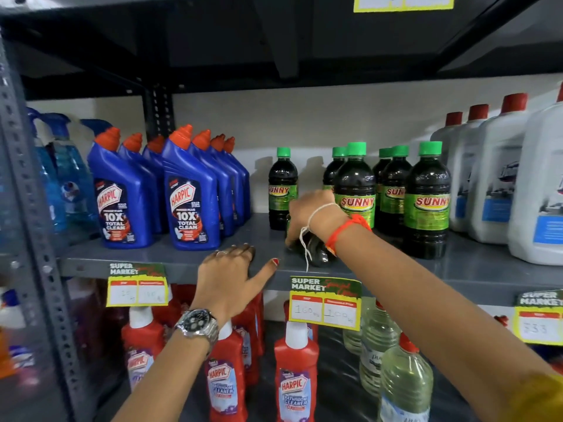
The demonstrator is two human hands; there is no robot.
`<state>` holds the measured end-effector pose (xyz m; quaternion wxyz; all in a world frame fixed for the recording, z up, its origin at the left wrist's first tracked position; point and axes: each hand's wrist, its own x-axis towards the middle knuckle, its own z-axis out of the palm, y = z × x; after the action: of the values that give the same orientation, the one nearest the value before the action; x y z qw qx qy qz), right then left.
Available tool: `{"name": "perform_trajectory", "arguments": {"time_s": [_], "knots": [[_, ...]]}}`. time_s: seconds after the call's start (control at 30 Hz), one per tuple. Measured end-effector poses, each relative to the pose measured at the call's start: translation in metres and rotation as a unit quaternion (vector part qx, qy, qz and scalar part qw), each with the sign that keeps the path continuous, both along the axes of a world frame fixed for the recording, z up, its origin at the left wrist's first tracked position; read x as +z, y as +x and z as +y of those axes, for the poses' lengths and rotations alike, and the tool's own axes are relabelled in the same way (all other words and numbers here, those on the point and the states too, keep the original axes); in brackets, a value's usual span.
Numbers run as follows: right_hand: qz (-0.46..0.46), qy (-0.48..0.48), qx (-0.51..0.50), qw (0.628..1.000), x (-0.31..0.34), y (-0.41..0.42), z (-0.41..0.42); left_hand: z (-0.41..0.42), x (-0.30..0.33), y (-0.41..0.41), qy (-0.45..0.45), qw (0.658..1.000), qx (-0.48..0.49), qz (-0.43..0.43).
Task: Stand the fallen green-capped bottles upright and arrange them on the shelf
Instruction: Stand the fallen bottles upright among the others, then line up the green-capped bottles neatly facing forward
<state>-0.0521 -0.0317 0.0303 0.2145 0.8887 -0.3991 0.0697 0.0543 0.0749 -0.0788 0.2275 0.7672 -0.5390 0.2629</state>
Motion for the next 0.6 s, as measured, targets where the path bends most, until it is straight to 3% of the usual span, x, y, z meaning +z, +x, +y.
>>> {"name": "perform_trajectory", "arguments": {"time_s": [0.1,0.23,0.33,0.4,0.47,0.6], "knots": [[0.017,0.017,-0.036,0.999,0.001,0.014,-0.008,0.001,-0.001,-0.001,-0.006,1.000,-0.004,0.001],[-0.025,-0.038,-0.048,0.998,-0.007,0.020,-0.011,0.002,-0.001,-0.001,-0.012,1.000,0.002,0.001],[-0.097,-0.035,-0.035,0.994,-0.010,0.016,-0.015,0.001,-0.002,0.000,-0.012,1.000,0.009,-0.007],[-0.194,-0.039,-0.014,0.980,-0.009,0.009,-0.015,0.000,-0.002,0.000,-0.015,1.000,0.011,-0.004],[-0.327,-0.049,0.026,0.943,-0.010,0.004,-0.014,0.000,-0.003,0.000,-0.021,1.000,0.007,0.003],[-0.538,0.013,0.126,0.834,-0.008,0.000,-0.011,0.000,-0.003,-0.001,-0.025,1.000,0.001,0.005]]}}
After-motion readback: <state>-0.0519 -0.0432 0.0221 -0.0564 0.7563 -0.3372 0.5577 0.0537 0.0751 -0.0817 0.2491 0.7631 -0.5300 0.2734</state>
